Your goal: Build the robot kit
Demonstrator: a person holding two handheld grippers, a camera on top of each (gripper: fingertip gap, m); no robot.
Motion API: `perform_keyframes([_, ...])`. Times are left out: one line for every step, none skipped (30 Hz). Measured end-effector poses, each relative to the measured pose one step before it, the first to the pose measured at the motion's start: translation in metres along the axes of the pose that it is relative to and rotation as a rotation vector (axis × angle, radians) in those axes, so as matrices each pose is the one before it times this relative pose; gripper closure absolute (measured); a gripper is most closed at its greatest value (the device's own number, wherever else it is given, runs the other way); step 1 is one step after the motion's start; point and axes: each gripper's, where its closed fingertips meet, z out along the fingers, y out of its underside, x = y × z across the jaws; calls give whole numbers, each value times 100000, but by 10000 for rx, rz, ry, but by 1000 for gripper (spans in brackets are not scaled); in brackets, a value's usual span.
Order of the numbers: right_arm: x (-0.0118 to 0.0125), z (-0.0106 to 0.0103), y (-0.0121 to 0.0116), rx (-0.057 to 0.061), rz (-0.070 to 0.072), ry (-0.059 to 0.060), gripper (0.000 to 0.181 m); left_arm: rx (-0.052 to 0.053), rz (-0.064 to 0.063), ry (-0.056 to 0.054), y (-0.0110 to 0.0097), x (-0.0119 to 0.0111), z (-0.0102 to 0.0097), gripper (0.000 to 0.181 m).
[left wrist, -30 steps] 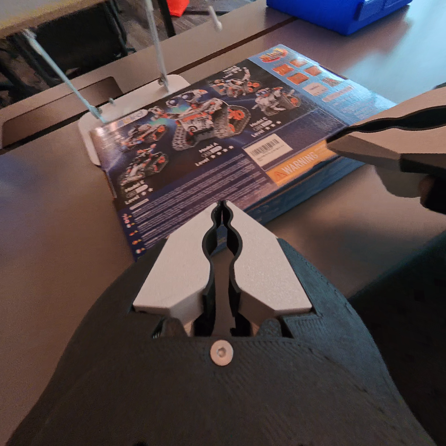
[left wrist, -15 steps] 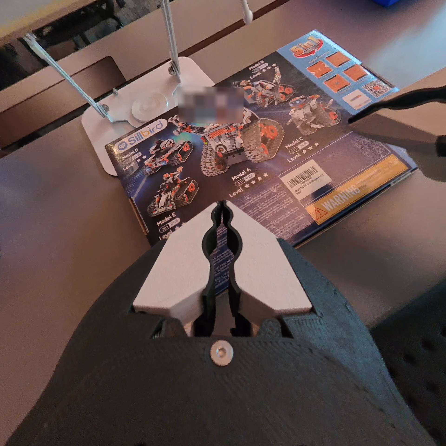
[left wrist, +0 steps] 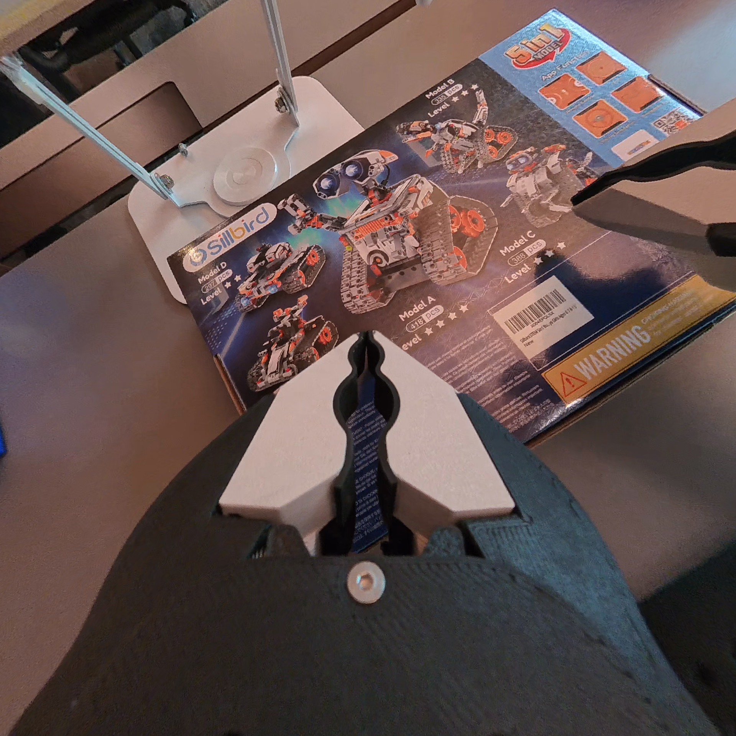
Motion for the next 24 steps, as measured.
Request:
perform_keyframes([48, 63, -26, 28, 20, -40, 181, -17, 40, 21, -13, 42, 47, 181])
perform_keyframes([24, 31, -41, 41, 11, -37, 181, -10, 35, 19, -18, 24, 52, 181])
perform_keyframes([36, 35, 3, 25, -17, -24, 181, -1, 38, -18, -32, -61, 22, 181])
perform_keyframes([60, 9, 32, 18, -32, -12, 181, 10, 39, -42, -48, -125, 8, 181])
perform_keyframes([120, 18, 29, 23, -19, 3, 181, 16, 15, -47, -46, -185, -10, 181])
perform_keyframes([201, -2, 30, 27, -6, 26, 181, 5, 10, -55, -16, -242, 11, 181])
perform_keyframes([287, -21, 16, 28, -12, 52, 181, 0, 25, -94, 19, -331, -1, 181])
perform_keyframes([356, -64, 9, 31, -19, 65, 181, -4, 27, -105, 48, -381, 12, 181])
perform_keyframes([403, -74, -18, 41, -21, 64, 181, -2, 11, -102, 44, -439, 10, 181])
perform_keyframes([486, -77, 11, 24, -30, 83, 181, 1, -2, -124, 57, -529, 3, 181])
perform_keyframes([570, -56, 79, -11, -55, 119, 181, -34, -1, -156, 114, -623, 5, 181])
perform_keyframes([630, -23, 134, -33, -67, 136, 181, -35, 37, -146, 109, -584, 15, 181])
perform_keyframes([593, -8, 153, -38, -42, 108, 181, -26, 56, -109, 97, -495, 9, 181])
perform_keyframes([528, 30, 127, -24, -18, 80, 181, -22, 47, -116, 73, -452, 19, 181])
perform_keyframes([516, 47, 103, -19, -48, 106, 181, -40, 92, -164, 85, -435, 54, 181])
perform_keyframes([477, 74, 125, -46, -83, 130, 181, -36, 110, -114, 73, -274, 55, 181])
perform_keyframes([336, 78, 102, -51, -59, 74, 181, -10, 38, -8, 28, -67, 68, 181])
perform_keyframes([194, 71, 31, -20, -21, 21, 181, -6, 0, 33, -5, 31, 77, 181])
perform_keyframes([156, 50, -37, 4, -18, 23, 181, -7, 46, -16, -9, 26, 100, 181])
perform_keyframes([91, 42, -58, 11, -24, 17, 181, -15, 47, -19, -10, 39, 99, 181])
perform_keyframes([65, 31, -51, 9, -9, -10, 181, 1, 25, 41, -36, 126, 104, 181])
perform_keyframes([43, 27, -23, 8, 0, -12, 181, 7, 12, 48, -42, 133, 96, 181])
perform_keyframes([50, 12, -1, 3, -24, -1, 181, -6, 34, 13, -28, 76, 72, 181])
perform_keyframes([76, -22, 31, 5, -42, 6, 181, -3, 40, 2, -3, 52, 46, 181])
